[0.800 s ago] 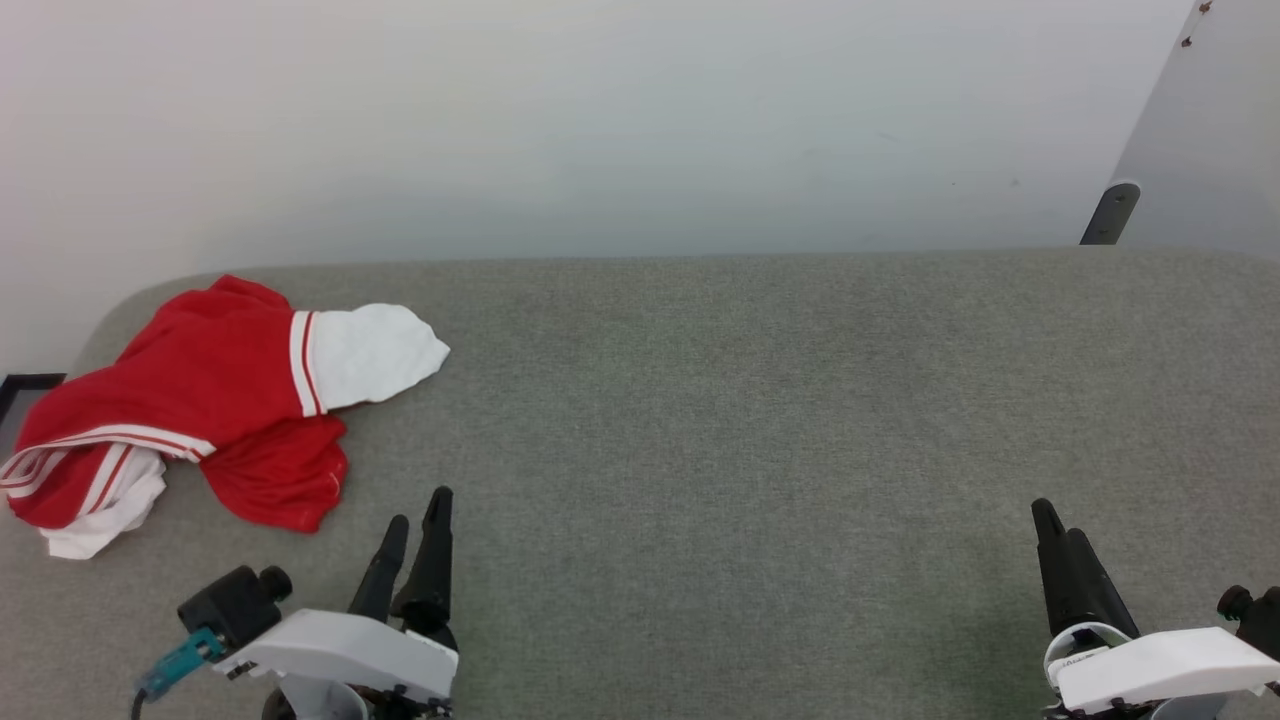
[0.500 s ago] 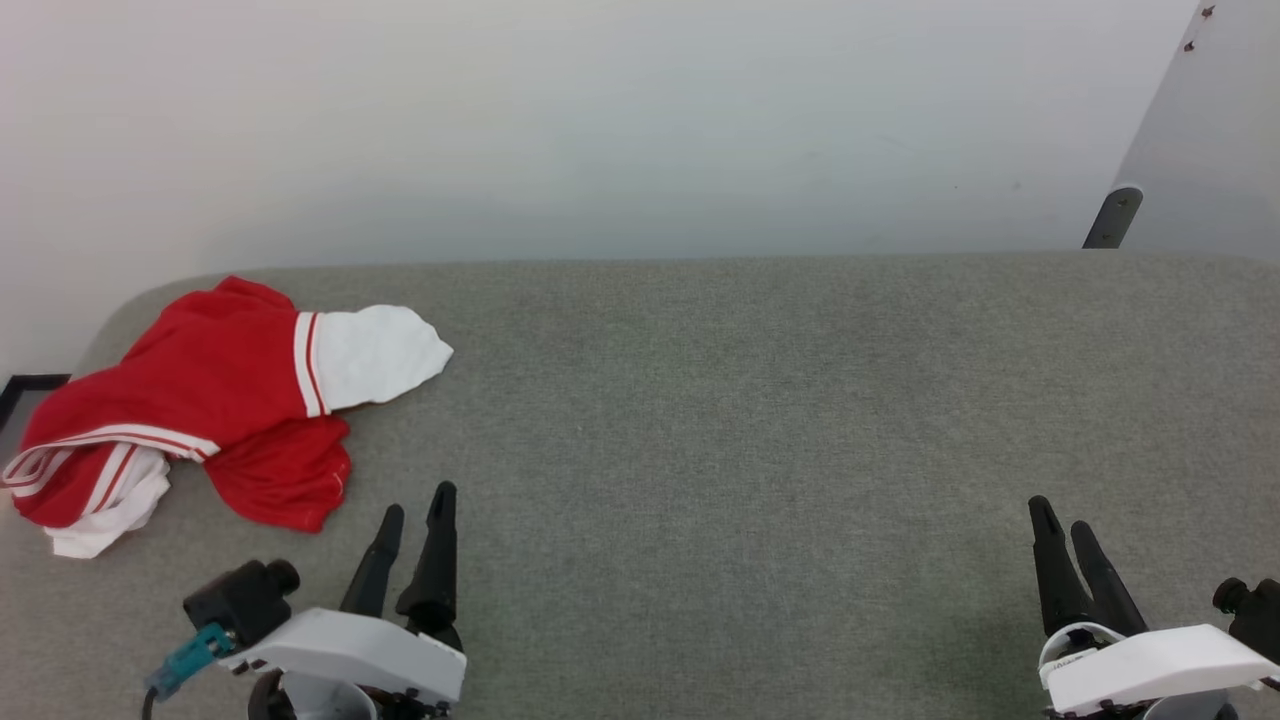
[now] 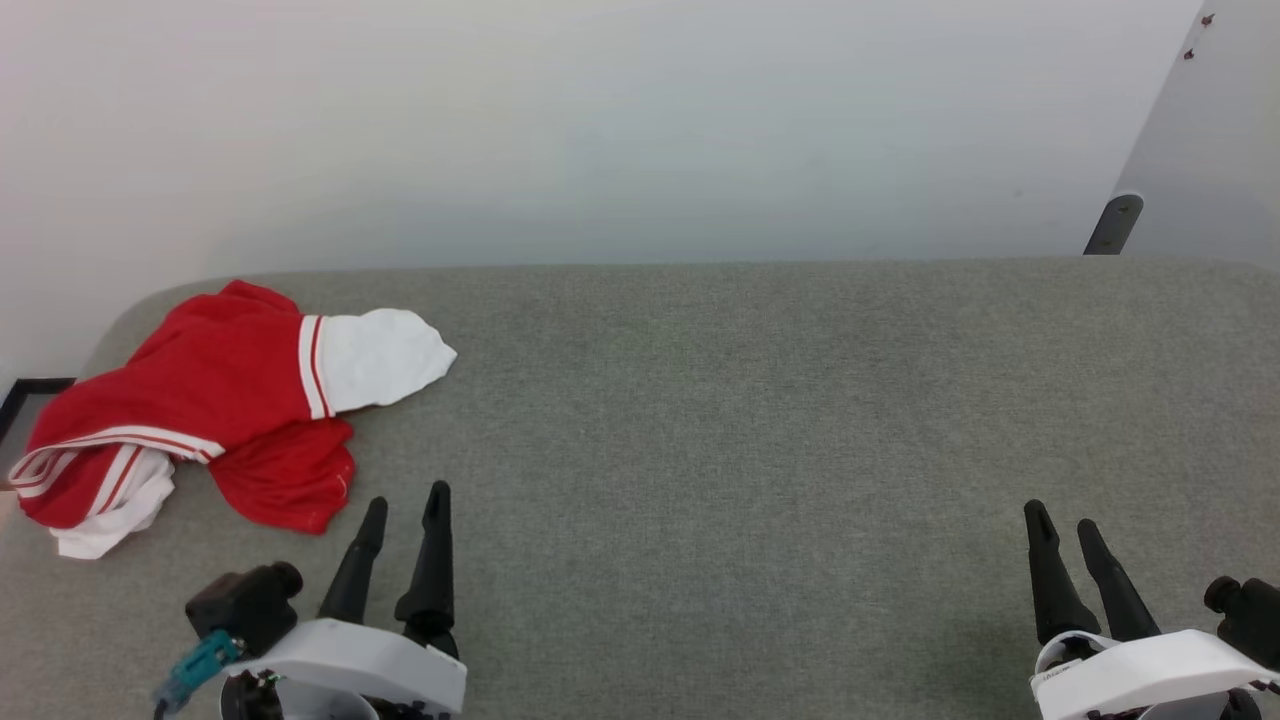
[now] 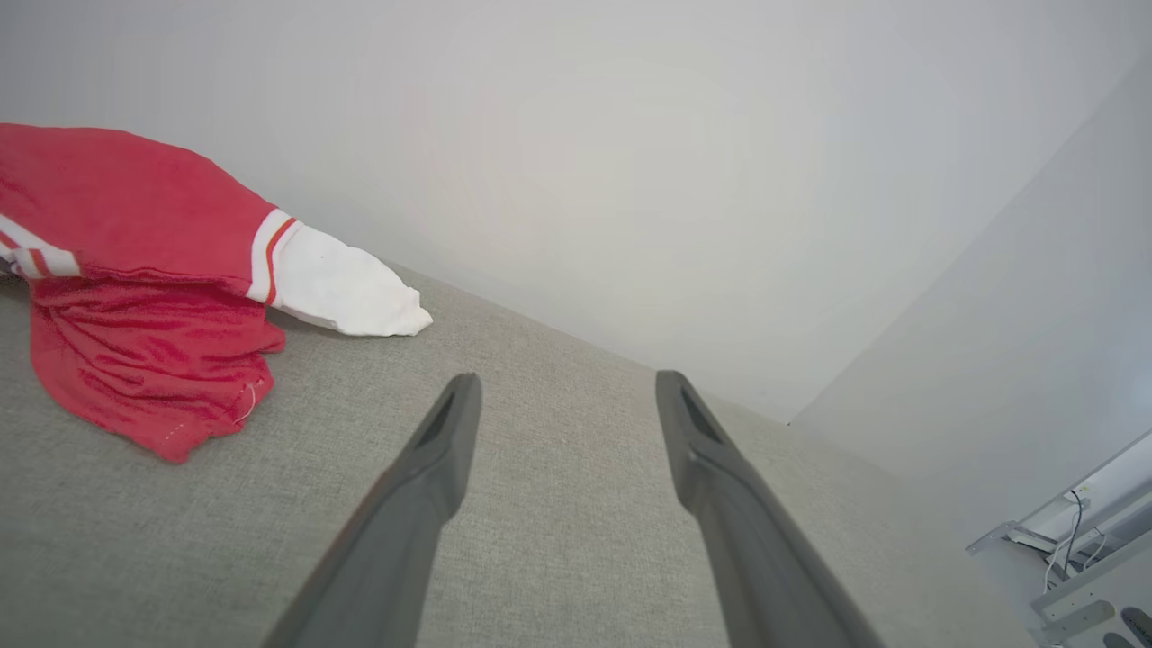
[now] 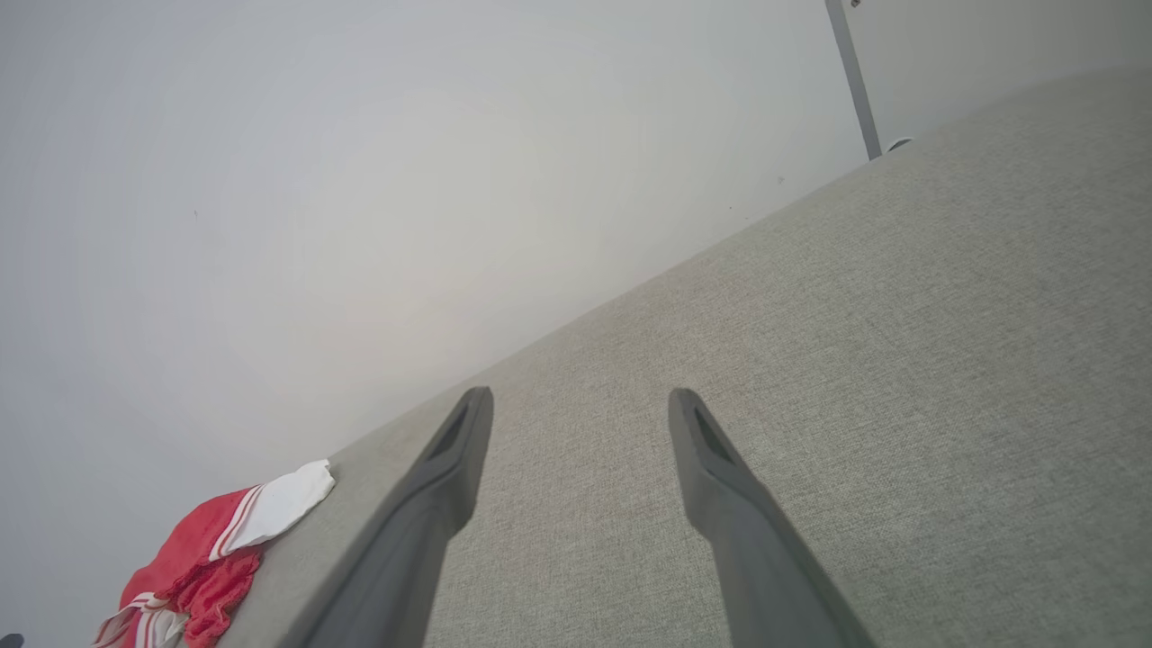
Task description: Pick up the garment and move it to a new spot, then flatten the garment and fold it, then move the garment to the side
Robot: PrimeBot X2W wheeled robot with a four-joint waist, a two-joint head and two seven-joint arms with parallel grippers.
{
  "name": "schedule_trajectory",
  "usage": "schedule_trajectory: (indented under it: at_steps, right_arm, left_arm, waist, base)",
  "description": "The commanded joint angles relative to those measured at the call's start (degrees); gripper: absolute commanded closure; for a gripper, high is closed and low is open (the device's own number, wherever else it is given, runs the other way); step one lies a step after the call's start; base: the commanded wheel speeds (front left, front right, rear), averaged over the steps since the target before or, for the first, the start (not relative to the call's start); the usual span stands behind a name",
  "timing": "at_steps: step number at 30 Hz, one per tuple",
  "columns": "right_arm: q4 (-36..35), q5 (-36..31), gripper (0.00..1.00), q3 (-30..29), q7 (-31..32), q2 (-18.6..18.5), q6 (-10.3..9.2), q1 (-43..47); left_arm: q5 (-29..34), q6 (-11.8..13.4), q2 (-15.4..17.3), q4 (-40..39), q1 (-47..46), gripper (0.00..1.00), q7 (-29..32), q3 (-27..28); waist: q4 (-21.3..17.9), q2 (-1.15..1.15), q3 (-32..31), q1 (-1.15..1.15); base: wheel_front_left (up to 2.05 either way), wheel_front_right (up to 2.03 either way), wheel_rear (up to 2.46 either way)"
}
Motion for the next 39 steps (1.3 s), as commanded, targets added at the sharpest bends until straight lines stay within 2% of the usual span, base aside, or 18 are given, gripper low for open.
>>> schedule_trajectory:
  at_steps: [1, 39]
  right_arm:
    - [-0.86, -1.91, 0.00, -0.19, -0.58, 0.08, 0.04, 0.32]
    - [-3.50, -18.04, 0.00, -1.00, -3.13, 0.22, 0.05, 1.45]
  left_arm:
    - [2.05, -0.28, 0.29, -0.85, 0.00, 0.00, -0.60, 0.10]
    - [22.25, -2.53, -0.68, -2.03, 0.97, 0.00, -5.23, 0.63]
  waist:
    - [0.04, 0.00, -0.08, 0.00]
    - [0.90, 0.00, -0.49, 0.00]
  base:
    - [0.00, 0.00, 0.00]
    - [0.00, 0.00, 0.00]
